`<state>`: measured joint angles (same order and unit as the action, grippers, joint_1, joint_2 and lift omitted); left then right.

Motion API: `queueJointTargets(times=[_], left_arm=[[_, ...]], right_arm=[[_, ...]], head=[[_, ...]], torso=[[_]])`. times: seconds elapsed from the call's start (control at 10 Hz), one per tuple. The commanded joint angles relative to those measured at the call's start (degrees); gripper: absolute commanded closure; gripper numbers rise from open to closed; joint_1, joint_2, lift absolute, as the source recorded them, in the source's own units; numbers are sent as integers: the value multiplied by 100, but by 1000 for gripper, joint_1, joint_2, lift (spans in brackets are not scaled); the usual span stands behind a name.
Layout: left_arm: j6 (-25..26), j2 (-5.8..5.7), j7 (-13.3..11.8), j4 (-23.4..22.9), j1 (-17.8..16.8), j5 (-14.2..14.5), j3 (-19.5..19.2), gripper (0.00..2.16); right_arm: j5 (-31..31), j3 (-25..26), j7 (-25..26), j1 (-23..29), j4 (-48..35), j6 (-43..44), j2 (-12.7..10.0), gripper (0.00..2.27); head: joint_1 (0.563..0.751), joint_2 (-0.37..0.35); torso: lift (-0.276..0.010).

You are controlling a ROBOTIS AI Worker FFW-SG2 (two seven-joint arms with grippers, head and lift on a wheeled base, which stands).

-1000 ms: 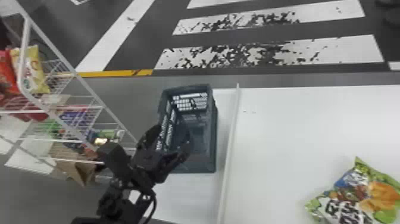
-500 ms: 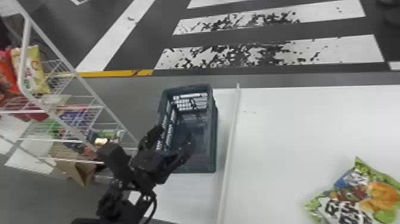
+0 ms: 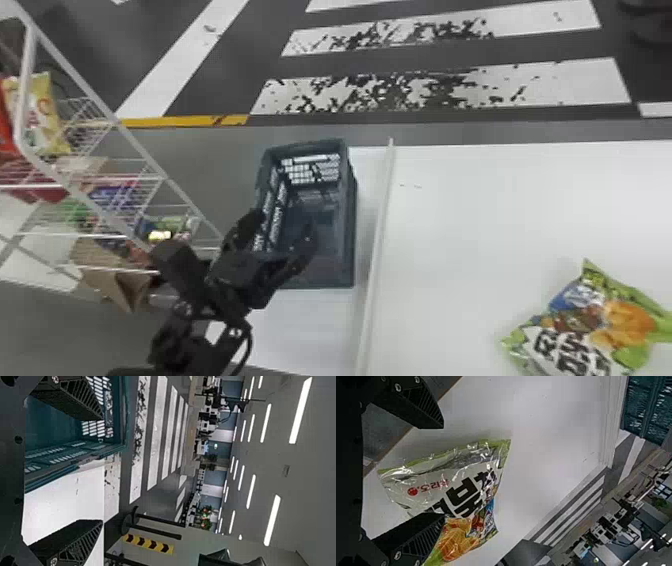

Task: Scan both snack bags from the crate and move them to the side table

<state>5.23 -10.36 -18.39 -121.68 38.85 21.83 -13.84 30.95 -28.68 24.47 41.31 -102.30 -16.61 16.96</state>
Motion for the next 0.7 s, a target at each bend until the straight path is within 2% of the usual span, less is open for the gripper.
queueJointTargets(times=[0.0, 0.2, 0.6], left_arm=[[0, -1, -24, -5, 8, 67, -31, 70], [0, -19, -51, 4, 8, 85, -39, 70], [0, -28, -95, 21, 8, 138, -66, 70]], right_arm=[[25, -6, 32, -79, 53, -216, -9, 147], [121, -59, 163, -220, 88, -708, -18, 147], [165, -182, 163, -343, 35, -1059, -70, 194]], head=[[695, 288], [695, 266], [695, 237]], torso=[[-29], [-29], [-29]])
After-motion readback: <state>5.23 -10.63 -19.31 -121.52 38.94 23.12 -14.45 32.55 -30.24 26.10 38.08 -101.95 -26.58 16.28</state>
